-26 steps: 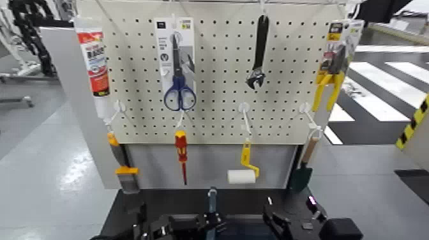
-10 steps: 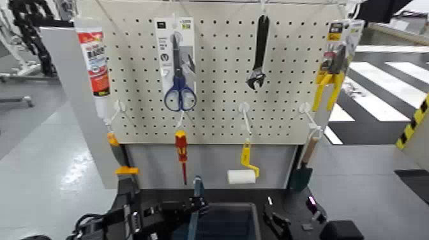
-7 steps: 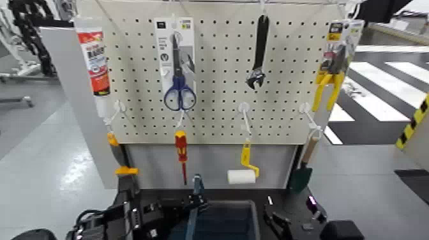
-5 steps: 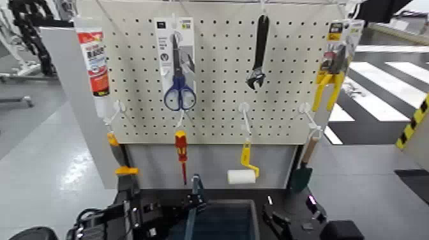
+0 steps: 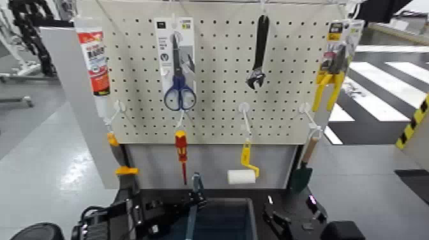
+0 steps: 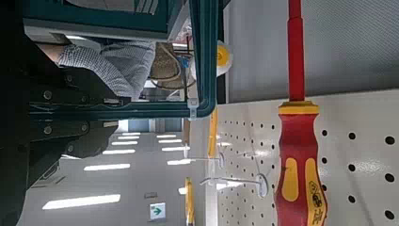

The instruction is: Place the crate on the table.

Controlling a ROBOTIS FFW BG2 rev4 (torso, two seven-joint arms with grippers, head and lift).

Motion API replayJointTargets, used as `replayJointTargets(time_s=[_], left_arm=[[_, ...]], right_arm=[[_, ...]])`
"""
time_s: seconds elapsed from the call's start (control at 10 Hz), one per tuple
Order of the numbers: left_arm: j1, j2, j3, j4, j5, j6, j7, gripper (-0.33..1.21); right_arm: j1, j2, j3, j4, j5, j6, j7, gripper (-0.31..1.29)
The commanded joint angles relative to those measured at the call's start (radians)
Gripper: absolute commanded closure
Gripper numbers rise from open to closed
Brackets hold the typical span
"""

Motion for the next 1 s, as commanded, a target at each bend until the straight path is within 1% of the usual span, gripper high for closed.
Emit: replayJointTargets(time_s=[0.1,0.2,0.3,0.4,0.5,0.6,0.7,0.8,0.9,1.0], left_arm=[[-0.012,0.003,-0.012,0.019,-0.011,-0.007,-0.010,1.19],[-0.015,0.003,-0.018,0.025,-0.012,-0.018,-0.016,1.12],[-0.020,0.000,-0.027,0.034,-0.014,-0.030,-0.022,1.09],[-0.021,-0.004,-0.029,0.037,-0.021,-0.041,-0.031,0.93],[-0.020,-0.004,-0.037,0.037,-0.025,-0.053,-0.045,0.71],[-0.018,-0.005,-0.040,0.036,-0.026,-0.064,-0.054,0.63],[-0.015,-0.007,-0.040,0.034,-0.028,-0.064,-0.054,0.49],[-0.012,-0.010,-0.035,0.030,-0.028,-0.067,-0.056,0.40],[-0.006,-0.013,-0.026,0.016,-0.044,-0.072,-0.056,0.35],[0.005,-0.019,0.003,-0.019,-0.103,-0.082,-0.050,0.34]], right_arm=[[0.000,0.000,0.000,0.002,-0.002,-0.004,0.000,0.14],[0.000,0.000,0.000,0.002,-0.002,-0.004,0.000,0.14],[0.000,0.000,0.000,0.002,-0.002,-0.005,0.000,0.14],[0.000,0.000,0.000,0.002,-0.003,-0.005,0.000,0.14],[0.000,0.000,0.000,0.002,-0.005,-0.007,0.000,0.14],[0.001,0.000,0.000,0.002,-0.008,-0.007,0.000,0.14],[0.001,0.000,0.000,0.003,-0.011,-0.008,0.000,0.14],[0.001,0.000,-0.001,0.003,-0.013,-0.008,0.000,0.14],[0.003,0.000,0.000,0.003,-0.014,-0.008,0.000,0.14],[0.003,0.000,0.000,0.003,-0.017,-0.010,0.000,0.14]])
